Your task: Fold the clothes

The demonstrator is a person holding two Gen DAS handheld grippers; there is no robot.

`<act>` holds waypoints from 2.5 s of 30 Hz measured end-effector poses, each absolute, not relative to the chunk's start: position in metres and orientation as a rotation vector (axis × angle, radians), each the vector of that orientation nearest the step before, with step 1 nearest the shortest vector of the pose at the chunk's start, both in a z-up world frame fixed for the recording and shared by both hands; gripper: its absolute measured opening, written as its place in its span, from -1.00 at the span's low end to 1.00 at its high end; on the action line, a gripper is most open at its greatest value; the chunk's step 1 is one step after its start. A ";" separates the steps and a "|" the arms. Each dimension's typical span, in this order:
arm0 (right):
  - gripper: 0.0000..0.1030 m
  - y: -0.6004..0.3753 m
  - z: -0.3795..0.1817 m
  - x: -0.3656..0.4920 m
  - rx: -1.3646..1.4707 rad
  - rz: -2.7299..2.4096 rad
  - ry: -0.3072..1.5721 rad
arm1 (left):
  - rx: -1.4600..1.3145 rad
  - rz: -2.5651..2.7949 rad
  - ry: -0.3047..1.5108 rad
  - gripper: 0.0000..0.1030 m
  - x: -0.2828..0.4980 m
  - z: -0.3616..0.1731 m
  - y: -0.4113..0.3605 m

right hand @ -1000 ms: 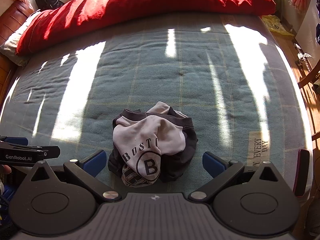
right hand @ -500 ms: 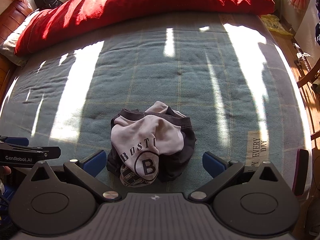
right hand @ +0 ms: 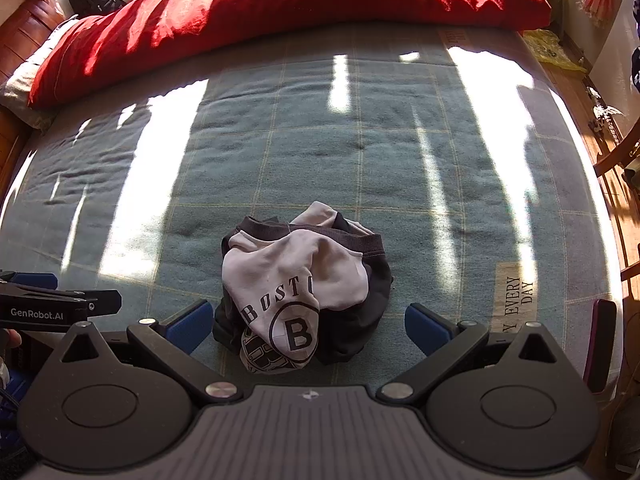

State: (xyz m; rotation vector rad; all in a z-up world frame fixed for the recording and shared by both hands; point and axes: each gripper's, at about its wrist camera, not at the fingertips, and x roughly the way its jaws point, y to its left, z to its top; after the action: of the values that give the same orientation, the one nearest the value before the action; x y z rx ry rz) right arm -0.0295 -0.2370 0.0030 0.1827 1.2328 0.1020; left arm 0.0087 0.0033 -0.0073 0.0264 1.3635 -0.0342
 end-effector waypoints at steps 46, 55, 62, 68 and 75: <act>1.00 -0.252 0.022 -0.018 0.038 0.302 1.100 | -0.073 0.002 1.309 0.99 0.014 -0.011 -0.018; 1.00 -0.275 0.011 -0.013 0.076 0.402 1.075 | -0.150 0.067 1.288 0.99 -0.004 -0.007 -0.027; 1.00 -0.268 0.016 -0.020 0.013 0.441 0.987 | -0.152 0.052 1.233 0.99 0.000 -0.004 -0.020; 1.00 -0.268 0.022 -0.028 -0.029 0.460 0.939 | -0.125 -0.071 1.144 0.99 0.004 0.001 -0.026; 1.00 -0.251 0.007 -0.028 -0.071 0.470 1.018 | -0.117 -0.119 1.207 0.99 0.007 -0.018 -0.021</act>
State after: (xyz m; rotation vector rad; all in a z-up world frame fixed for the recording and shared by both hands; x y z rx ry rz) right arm -0.0280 -0.2513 0.0069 -0.0709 1.0185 0.4704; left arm 0.0071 -0.0211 -0.0178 -0.1172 1.2072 -0.1188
